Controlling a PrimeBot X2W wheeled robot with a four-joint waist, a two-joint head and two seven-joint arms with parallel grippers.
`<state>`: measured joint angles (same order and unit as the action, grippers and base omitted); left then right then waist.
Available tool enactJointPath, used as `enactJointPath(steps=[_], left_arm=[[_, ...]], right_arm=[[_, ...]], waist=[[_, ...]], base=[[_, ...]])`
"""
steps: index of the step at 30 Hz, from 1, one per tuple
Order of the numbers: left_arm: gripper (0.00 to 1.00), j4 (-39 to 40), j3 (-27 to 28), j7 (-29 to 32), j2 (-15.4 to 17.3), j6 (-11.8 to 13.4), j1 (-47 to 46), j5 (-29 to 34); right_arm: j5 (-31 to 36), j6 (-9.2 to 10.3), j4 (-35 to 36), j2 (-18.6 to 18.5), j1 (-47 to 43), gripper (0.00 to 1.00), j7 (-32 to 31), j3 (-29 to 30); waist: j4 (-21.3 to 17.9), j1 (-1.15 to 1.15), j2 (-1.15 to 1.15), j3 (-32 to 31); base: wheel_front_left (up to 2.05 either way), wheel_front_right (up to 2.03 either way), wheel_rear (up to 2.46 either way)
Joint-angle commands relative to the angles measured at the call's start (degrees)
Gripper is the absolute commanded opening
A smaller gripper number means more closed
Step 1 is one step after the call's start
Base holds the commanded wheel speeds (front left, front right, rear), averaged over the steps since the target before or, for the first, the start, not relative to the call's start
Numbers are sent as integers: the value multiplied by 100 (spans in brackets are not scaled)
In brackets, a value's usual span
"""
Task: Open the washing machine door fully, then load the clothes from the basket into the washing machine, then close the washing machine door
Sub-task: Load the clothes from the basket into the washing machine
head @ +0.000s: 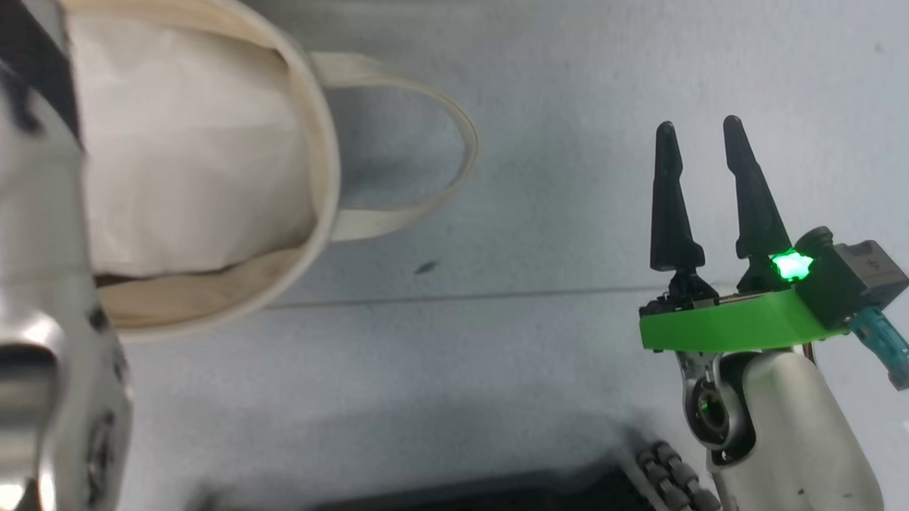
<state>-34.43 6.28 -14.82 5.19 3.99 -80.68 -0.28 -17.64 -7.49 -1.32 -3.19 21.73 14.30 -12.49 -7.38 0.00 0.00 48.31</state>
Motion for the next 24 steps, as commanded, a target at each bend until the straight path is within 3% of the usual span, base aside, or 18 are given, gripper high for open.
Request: enactJointPath(steps=[1,14,24], left_arm=[[100,342,-16,-18,171,-36,256,-26],[100,444,-294,-18,32,-459,2572,-81],[100,835,-286,-18,-74,-474,4455,-187]], right_arm=[[28,0,121,31,-347,100,70,-104],[-158,0,-280,31,-663,100,70,-226],[-328,0,-338,31,-994,100,70,-200]], waist=[[244,0,0,-468],[416,0,0,-2050],[344,0,0,-3206]], base=[[0,0,0],[0,0,0],[0,0,0]])
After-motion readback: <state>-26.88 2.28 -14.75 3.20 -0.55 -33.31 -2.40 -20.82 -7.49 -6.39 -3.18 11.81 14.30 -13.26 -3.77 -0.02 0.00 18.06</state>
